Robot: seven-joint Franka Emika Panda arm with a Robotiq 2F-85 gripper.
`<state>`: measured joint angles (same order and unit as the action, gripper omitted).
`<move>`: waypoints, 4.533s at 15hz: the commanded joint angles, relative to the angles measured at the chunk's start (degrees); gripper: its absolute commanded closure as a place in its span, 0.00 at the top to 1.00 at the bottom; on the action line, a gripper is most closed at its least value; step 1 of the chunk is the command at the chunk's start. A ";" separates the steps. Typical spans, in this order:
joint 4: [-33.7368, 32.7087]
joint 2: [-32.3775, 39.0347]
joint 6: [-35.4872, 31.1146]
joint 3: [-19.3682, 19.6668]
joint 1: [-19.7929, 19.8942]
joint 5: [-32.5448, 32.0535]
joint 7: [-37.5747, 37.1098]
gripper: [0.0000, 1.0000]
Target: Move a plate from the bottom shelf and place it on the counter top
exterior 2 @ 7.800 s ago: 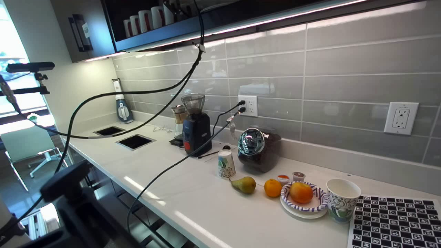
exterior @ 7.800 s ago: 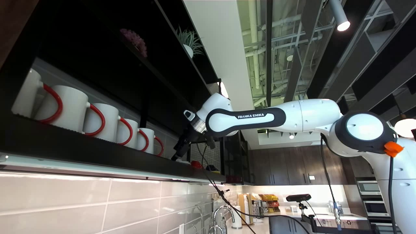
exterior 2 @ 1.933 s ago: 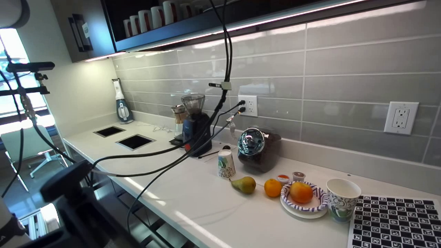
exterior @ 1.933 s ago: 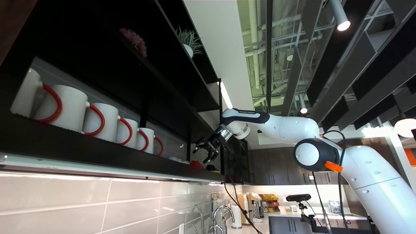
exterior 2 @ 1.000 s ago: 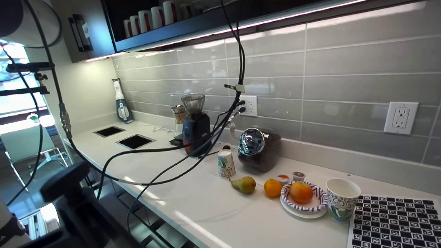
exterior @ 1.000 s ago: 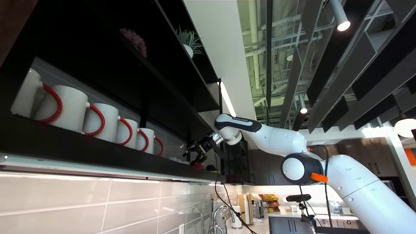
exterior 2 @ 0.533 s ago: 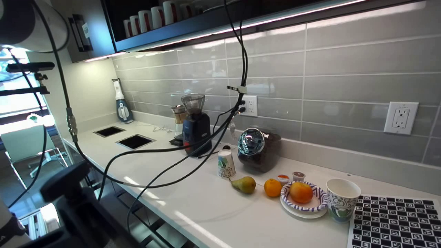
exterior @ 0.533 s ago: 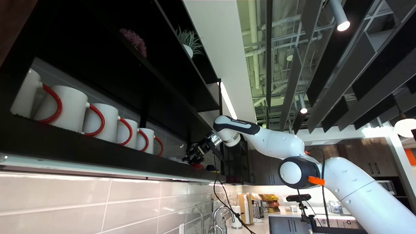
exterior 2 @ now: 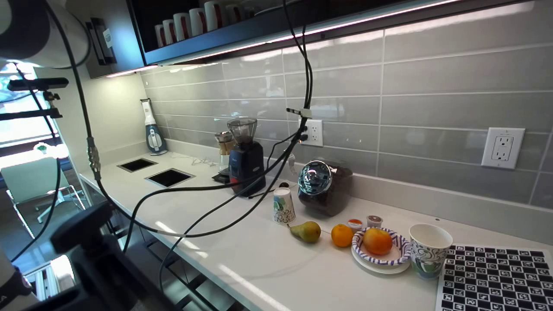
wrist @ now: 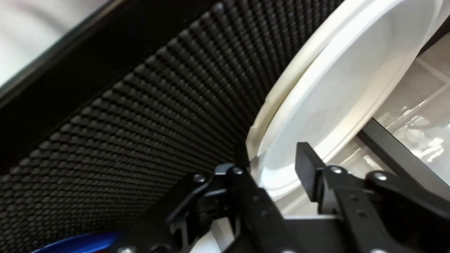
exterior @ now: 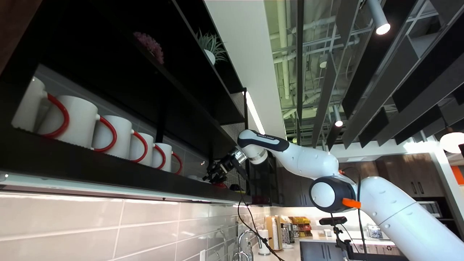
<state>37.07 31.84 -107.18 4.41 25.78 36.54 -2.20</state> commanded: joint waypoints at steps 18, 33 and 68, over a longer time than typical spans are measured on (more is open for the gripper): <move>-3.82 -2.48 4.30 -2.03 5.83 7.85 -10.75 0.01; -0.54 -9.63 23.28 -3.08 13.41 13.01 -8.37 0.01; 31.91 -26.49 43.45 -0.60 14.61 1.28 0.32 0.01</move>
<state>60.36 9.45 -63.46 3.46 41.62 43.56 -1.06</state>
